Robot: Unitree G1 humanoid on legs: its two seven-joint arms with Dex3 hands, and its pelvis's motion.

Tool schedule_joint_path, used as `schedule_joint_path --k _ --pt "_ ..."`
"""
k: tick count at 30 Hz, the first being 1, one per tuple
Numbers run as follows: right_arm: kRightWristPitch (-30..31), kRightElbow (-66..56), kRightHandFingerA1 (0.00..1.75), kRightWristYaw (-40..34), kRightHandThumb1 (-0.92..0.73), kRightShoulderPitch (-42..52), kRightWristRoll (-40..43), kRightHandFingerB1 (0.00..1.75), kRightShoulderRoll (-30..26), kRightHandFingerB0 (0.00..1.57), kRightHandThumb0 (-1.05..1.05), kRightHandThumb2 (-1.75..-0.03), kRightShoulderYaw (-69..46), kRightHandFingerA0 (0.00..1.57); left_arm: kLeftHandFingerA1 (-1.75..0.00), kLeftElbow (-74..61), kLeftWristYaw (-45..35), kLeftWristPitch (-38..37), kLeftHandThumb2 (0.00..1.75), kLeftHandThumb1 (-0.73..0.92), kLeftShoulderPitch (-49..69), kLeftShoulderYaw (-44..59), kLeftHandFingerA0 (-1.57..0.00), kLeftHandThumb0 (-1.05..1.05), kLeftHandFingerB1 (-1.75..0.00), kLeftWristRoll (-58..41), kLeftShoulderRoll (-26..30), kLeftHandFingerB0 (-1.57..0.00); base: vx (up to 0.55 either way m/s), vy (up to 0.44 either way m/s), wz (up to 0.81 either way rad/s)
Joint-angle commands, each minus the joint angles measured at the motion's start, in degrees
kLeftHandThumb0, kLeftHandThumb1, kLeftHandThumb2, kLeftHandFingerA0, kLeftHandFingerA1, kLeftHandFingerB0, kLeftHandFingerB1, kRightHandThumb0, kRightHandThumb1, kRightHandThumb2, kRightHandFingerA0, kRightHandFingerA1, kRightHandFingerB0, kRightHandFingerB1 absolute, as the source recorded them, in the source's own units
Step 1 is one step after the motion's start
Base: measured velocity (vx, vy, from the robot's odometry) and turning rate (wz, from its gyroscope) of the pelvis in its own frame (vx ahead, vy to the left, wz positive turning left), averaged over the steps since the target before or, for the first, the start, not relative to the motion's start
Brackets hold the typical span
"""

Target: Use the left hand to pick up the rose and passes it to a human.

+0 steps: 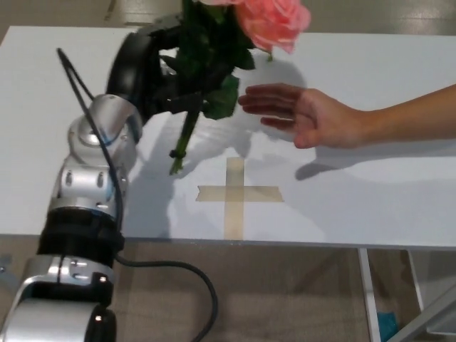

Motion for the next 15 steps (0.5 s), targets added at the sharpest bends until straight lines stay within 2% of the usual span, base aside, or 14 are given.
schedule_joint_path --k 1,15 --pt "0.3 0.0 0.55 0.5 -0.8 0.2 0.7 0.36 0.0 0.45 -0.55 -0.64 -0.4 0.62 -1.42 1.0 -0.7 0.7 0.7 0.81 -1.1 -2.2 -0.95 -0.18 -1.06 0.5 -2.3 -0.78 0.0 0.0 0.0" --pt "0.5 0.0 0.54 0.4 -0.8 -0.2 0.5 0.37 0.0 0.47 -0.55 -0.64 -0.5 0.61 -1.46 1.9 1.6 2.2 0.71 0.8 -3.6 -5.1 -0.95 -0.19 -1.13 1.3 -6.2 -0.78 0.0 0.0 0.0"
